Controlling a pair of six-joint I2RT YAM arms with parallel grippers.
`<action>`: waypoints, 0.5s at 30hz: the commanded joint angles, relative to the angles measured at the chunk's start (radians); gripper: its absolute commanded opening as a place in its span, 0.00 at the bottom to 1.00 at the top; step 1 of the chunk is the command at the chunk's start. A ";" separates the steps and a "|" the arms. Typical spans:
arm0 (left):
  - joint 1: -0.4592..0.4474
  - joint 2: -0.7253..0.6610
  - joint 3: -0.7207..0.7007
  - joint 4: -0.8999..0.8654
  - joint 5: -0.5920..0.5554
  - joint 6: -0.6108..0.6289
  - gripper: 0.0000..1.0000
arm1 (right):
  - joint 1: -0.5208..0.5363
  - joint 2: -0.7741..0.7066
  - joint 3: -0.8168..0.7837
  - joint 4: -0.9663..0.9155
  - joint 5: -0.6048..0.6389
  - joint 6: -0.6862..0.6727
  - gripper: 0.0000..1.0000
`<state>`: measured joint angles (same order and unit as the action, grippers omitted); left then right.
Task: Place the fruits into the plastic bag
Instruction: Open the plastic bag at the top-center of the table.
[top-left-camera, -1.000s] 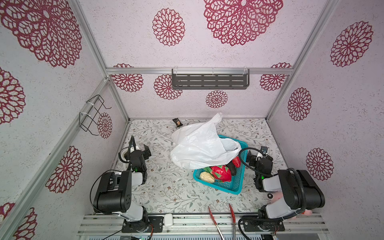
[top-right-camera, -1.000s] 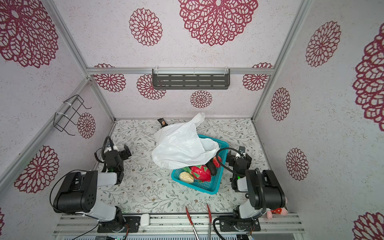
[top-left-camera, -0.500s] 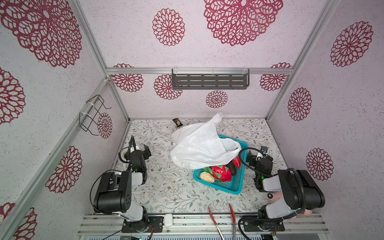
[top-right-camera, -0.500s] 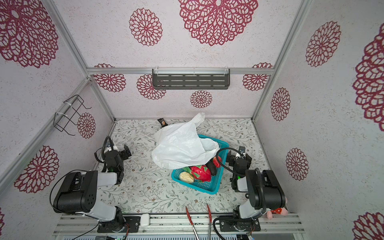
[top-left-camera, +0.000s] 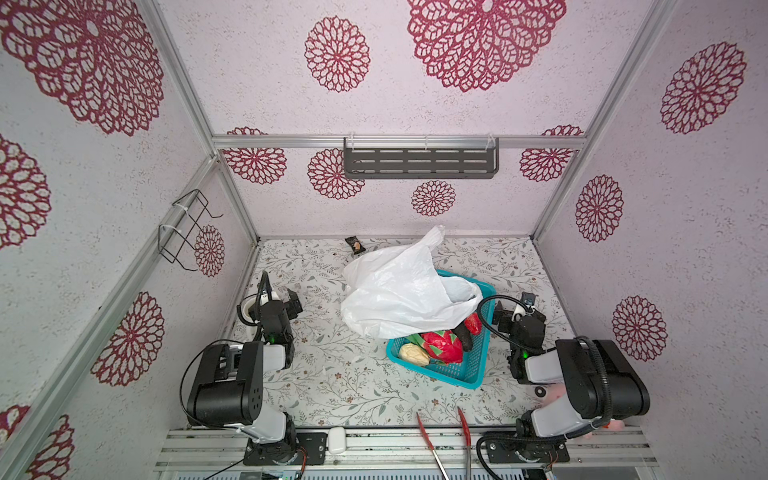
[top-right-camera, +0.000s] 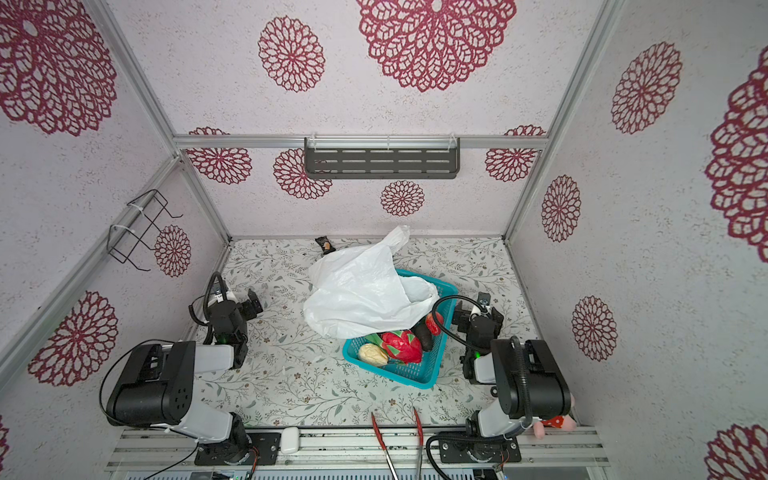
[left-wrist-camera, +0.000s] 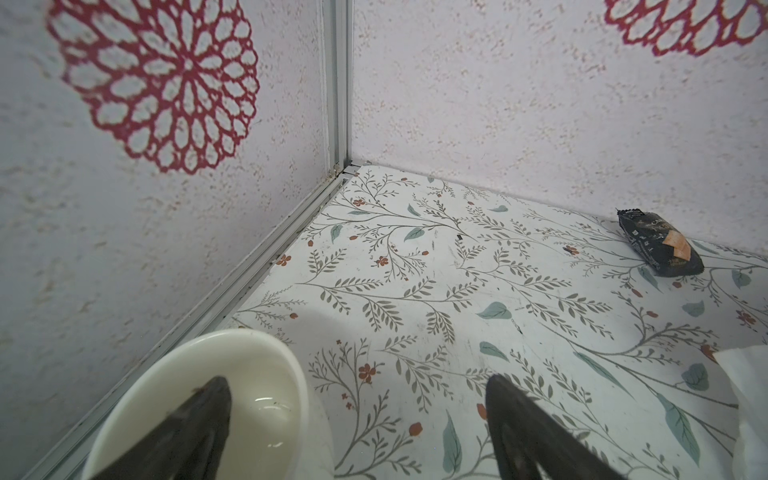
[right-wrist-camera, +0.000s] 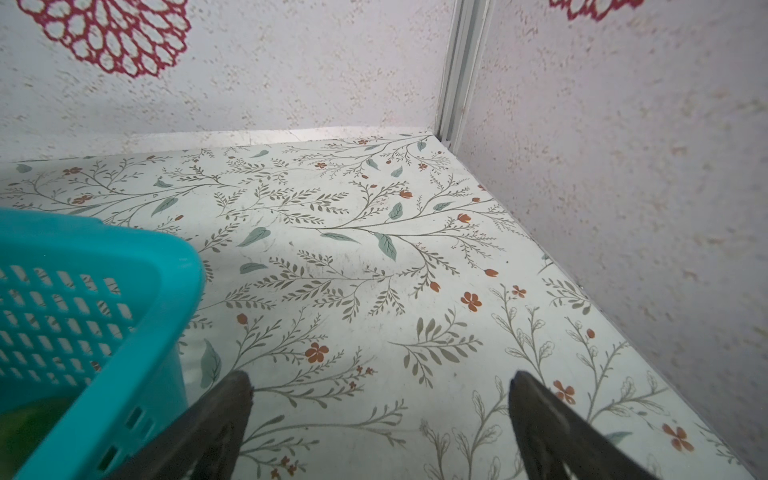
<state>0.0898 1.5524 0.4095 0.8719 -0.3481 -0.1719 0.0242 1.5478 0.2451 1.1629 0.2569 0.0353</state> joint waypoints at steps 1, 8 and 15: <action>0.008 0.003 0.006 0.024 0.012 0.015 0.97 | -0.007 -0.013 0.008 0.040 -0.022 0.011 0.99; 0.007 -0.008 0.015 0.012 -0.011 0.016 0.98 | -0.006 -0.015 0.007 0.040 -0.016 0.006 0.99; -0.045 -0.158 0.365 -0.739 -0.198 -0.125 0.98 | -0.006 -0.166 0.311 -0.641 0.163 0.103 0.91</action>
<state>0.0792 1.4555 0.7013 0.3954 -0.4450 -0.2386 0.0219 1.4578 0.3744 0.8433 0.3172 0.0734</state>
